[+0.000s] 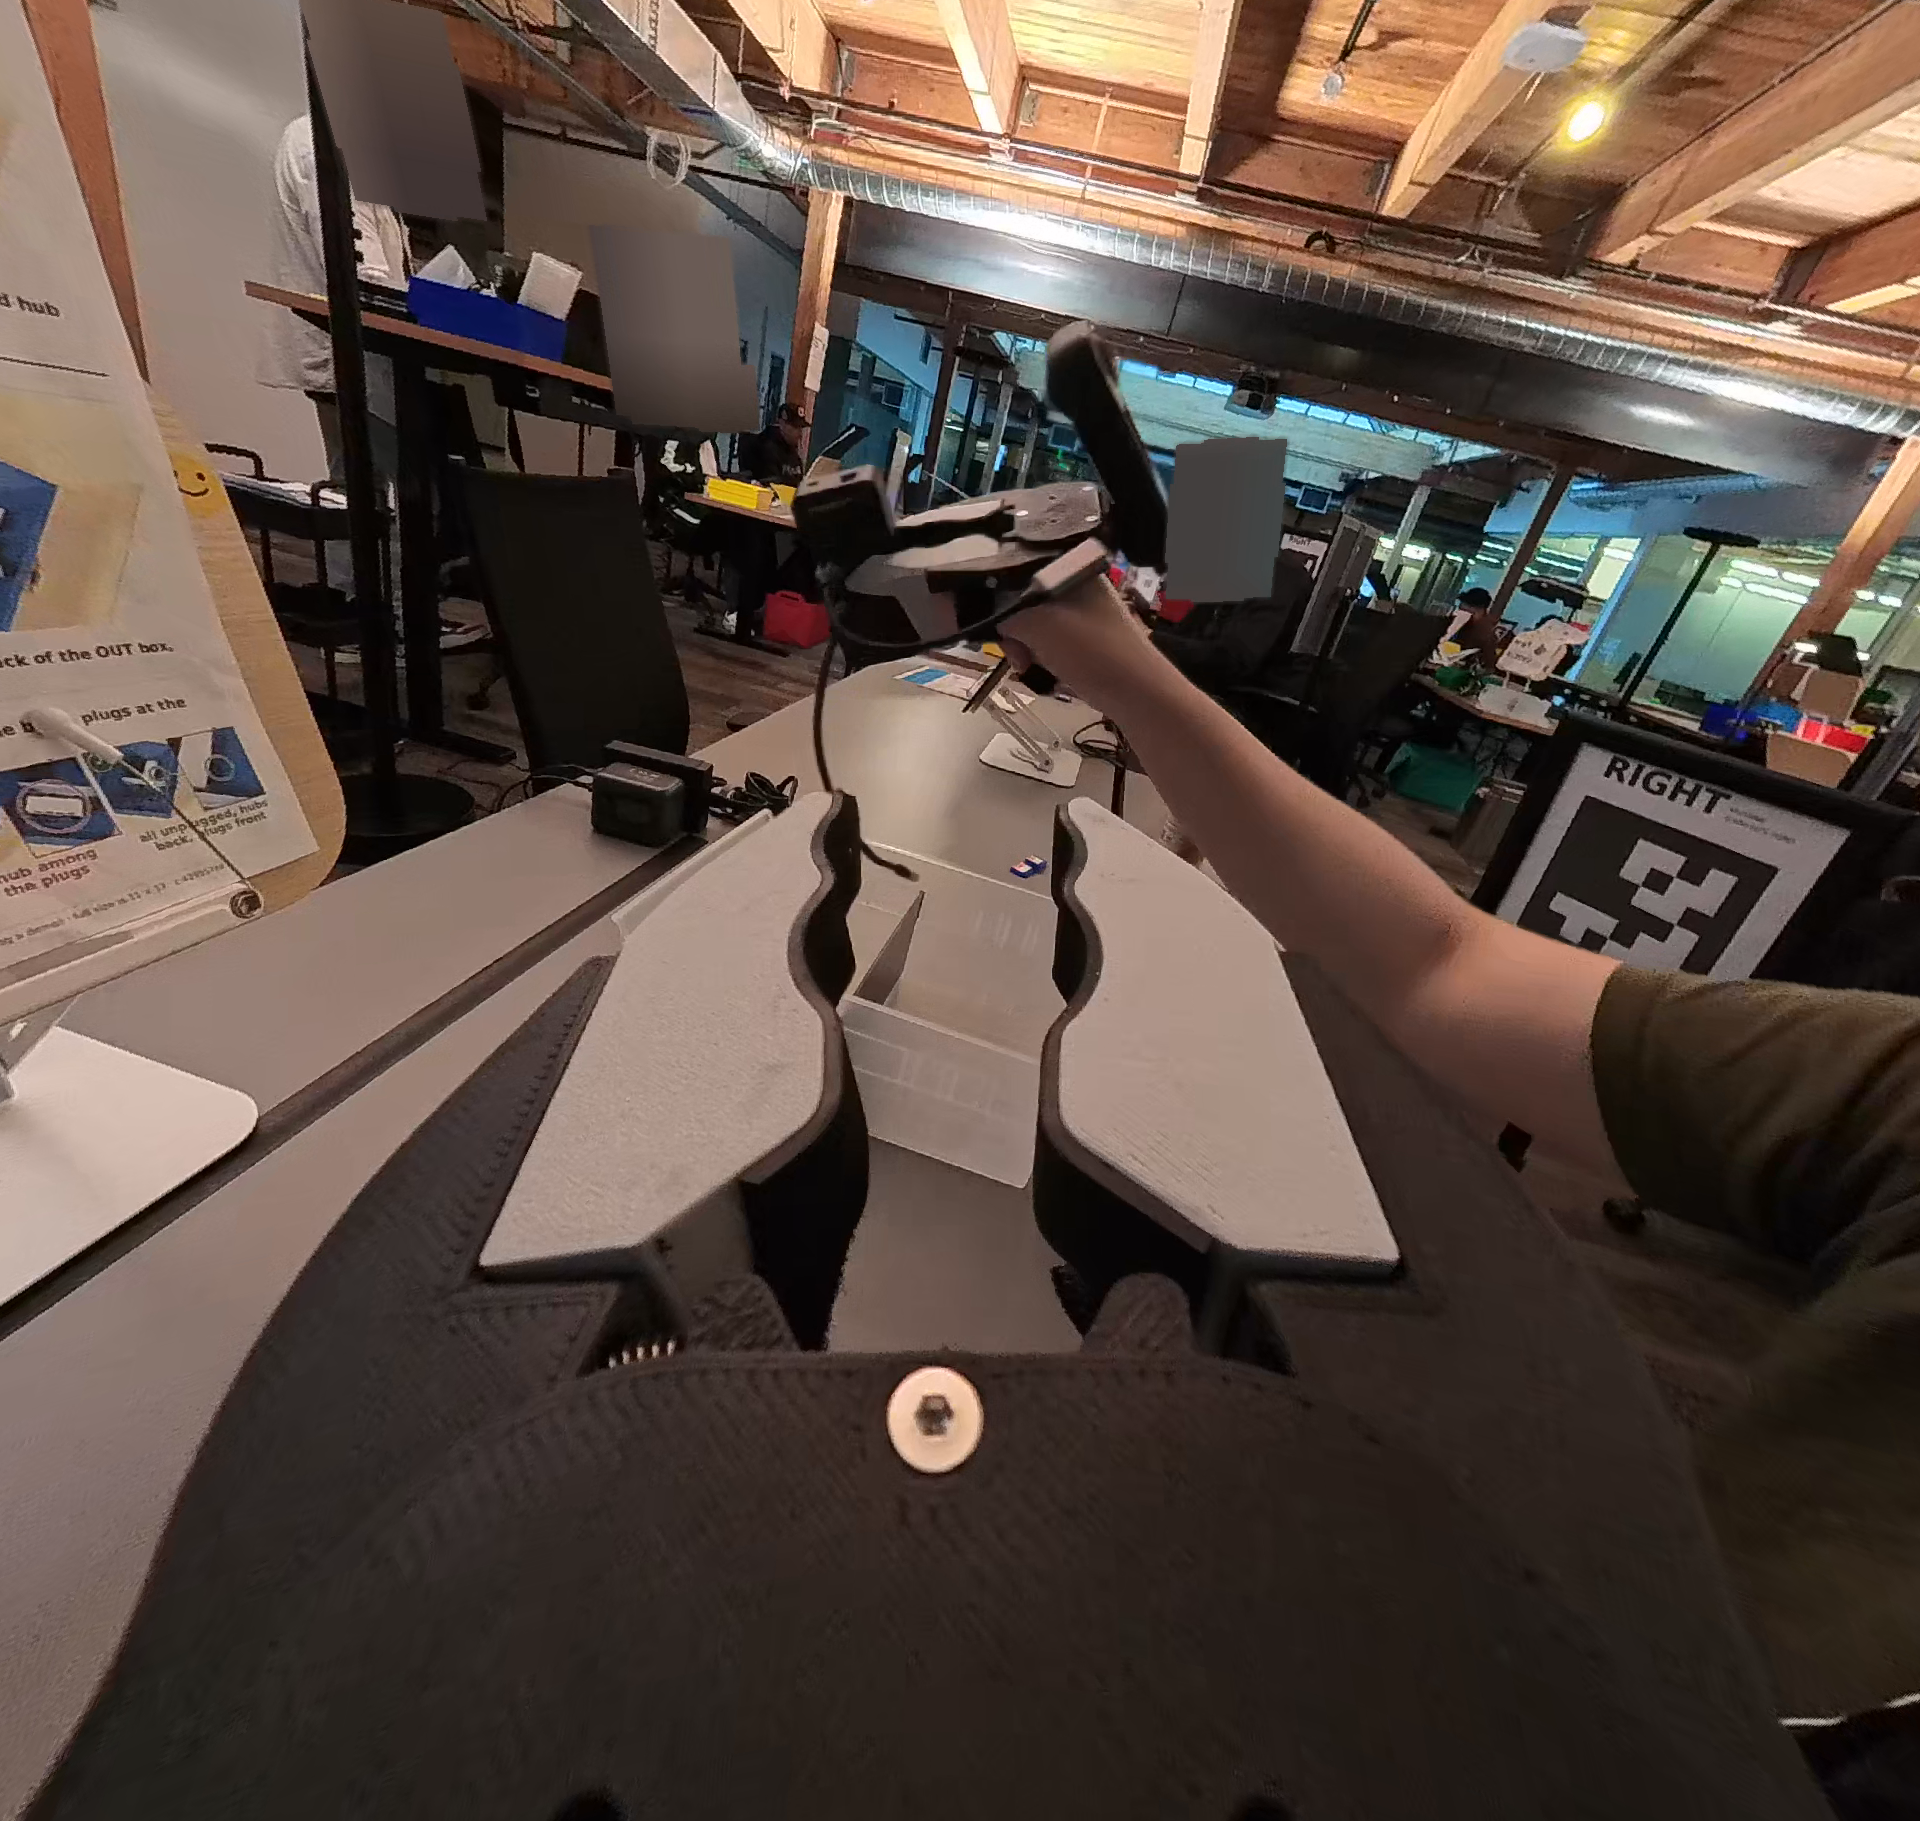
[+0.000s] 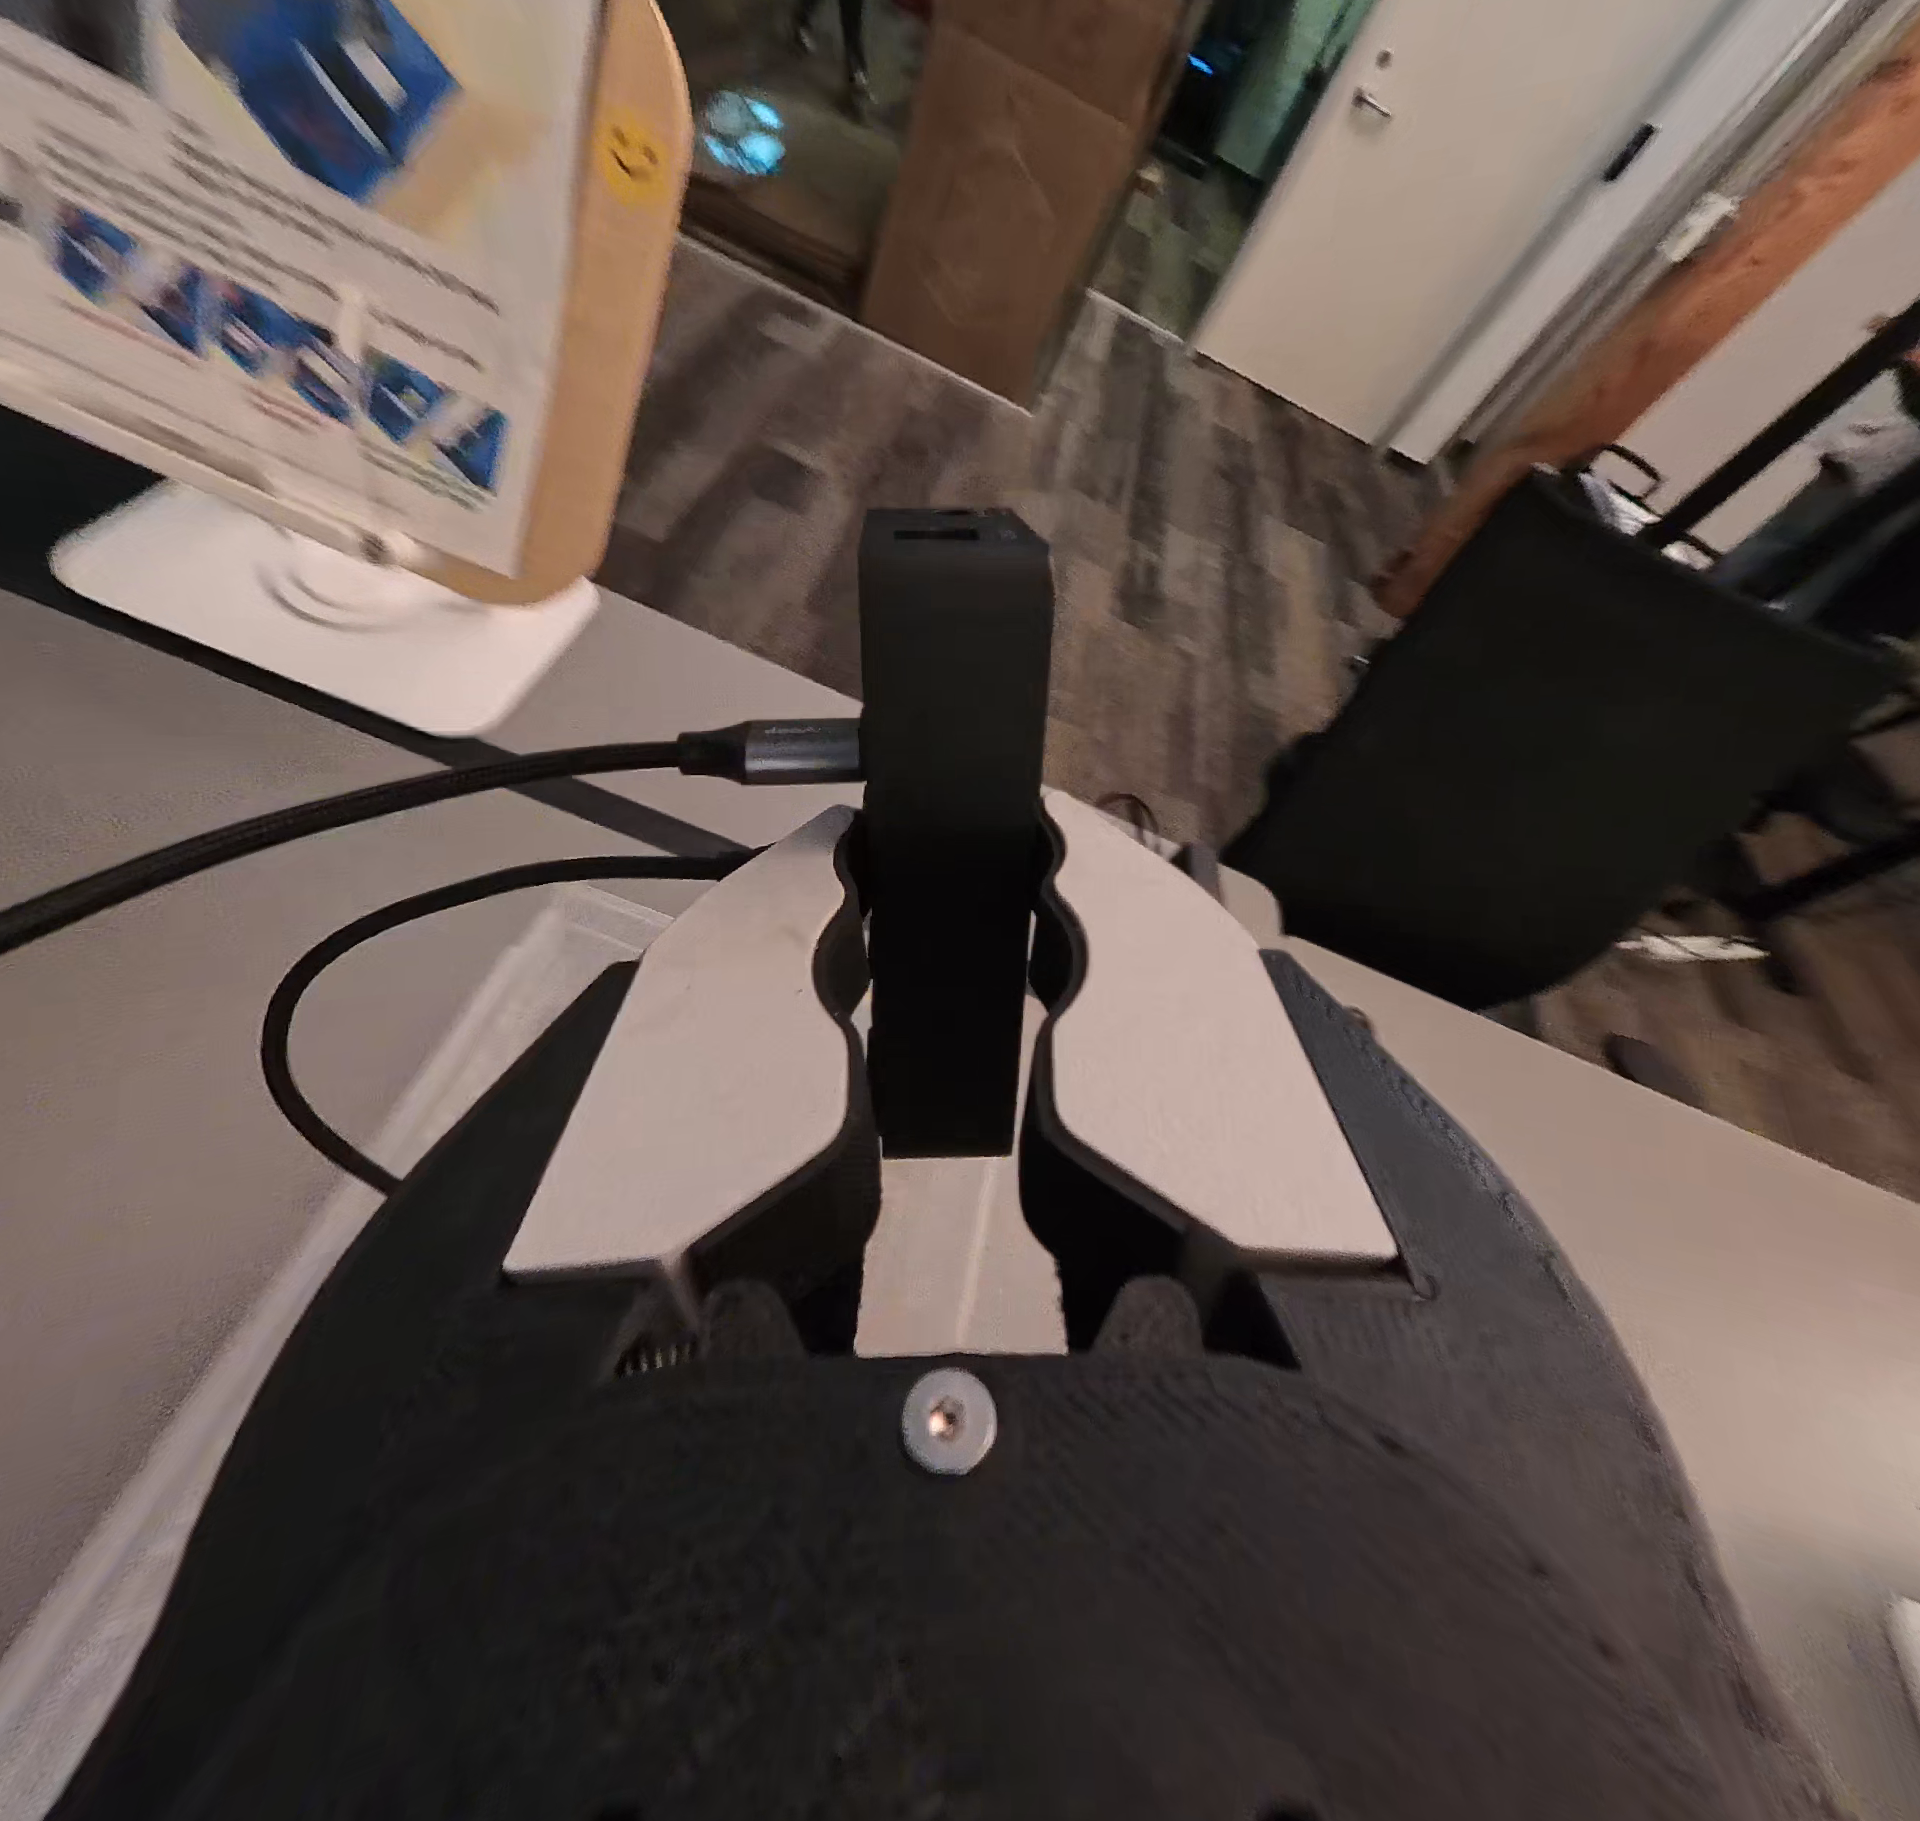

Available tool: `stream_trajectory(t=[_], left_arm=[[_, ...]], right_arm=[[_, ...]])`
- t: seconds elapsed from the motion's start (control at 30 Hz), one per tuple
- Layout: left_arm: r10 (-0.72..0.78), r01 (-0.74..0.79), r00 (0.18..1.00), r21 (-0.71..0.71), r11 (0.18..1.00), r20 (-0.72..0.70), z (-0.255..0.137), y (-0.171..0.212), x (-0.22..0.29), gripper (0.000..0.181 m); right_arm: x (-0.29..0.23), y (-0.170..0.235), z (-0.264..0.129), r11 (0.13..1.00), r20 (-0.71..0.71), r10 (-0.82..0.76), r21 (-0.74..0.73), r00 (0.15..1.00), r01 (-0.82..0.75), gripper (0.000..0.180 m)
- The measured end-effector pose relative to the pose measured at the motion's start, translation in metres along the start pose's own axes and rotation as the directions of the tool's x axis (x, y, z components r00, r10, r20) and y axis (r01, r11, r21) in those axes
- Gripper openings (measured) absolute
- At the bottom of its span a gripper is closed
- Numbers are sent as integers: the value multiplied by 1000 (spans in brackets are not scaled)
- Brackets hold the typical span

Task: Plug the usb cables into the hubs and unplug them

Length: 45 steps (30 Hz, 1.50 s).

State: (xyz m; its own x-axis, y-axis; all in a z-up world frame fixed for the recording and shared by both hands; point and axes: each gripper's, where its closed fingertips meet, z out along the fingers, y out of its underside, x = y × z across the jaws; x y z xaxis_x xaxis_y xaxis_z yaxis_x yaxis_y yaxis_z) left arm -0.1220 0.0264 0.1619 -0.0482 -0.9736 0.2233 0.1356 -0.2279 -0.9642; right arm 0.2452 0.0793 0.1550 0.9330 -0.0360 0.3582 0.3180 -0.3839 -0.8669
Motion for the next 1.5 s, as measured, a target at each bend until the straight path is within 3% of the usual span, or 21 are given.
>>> stream_trajectory(t=[0.2, 0.4, 0.5, 0.67, 0.73, 0.93, 1.17, 1.27, 1.4, 1.5], left_arm=[[-2, 2, 1000, -11, 1000, -4, 2, 3, 1, 33], [-5, 5, 1000, -15, 1000, -5, 4, 4, 0, 32], [-13, 13, 1000, -21, 1000, -1, 6, 7, -3, 32], [-18, 18, 1000, -37, 999, 2, 11, 11, -6, 32], [-22, 22, 1000, -41, 999, 4, 12, 12, -8, 32], [-23, 23, 1000, -44, 999, 1, 13, 13, -6, 32], [-25, 25, 1000, -61, 998, 1, 18, 17, -6, 32], [-28, 28, 1000, -71, 997, 1, 20, 20, -7, 32], [-31, 32, 1000, -82, 996, 4, 24, 24, -9, 32], [-38, 38, 999, -96, 995, 6, 28, 28, -10, 32]], right_arm=[[18, 43, 33, 945, -160, -254, -253, 954, 210, 28], [14, 86, 65, 861, -145, -375, -420, 916, 286, 28], [18, 72, 70, 885, -158, -347, -381, 924, 267, 28], [26, 14, 62, 905, -204, -406, -227, 891, 360, 29], [23, 8, 61, 905, -206, -415, -188, 886, 381, 28], [33, 56, 70, 817, -227, -553, -333, 802, 470, 29], [62, 100, 69, 804, -225, -542, -420, 809, 421, 29], [51, 107, 72, 798, -177, -557, -382, 811, 465, 29], [-13, 121, 83, 599, 58, -784, -188, 618, 778, 30], [-38, 137, 95, 470, 142, -859, -163, 493, 867, 29]])
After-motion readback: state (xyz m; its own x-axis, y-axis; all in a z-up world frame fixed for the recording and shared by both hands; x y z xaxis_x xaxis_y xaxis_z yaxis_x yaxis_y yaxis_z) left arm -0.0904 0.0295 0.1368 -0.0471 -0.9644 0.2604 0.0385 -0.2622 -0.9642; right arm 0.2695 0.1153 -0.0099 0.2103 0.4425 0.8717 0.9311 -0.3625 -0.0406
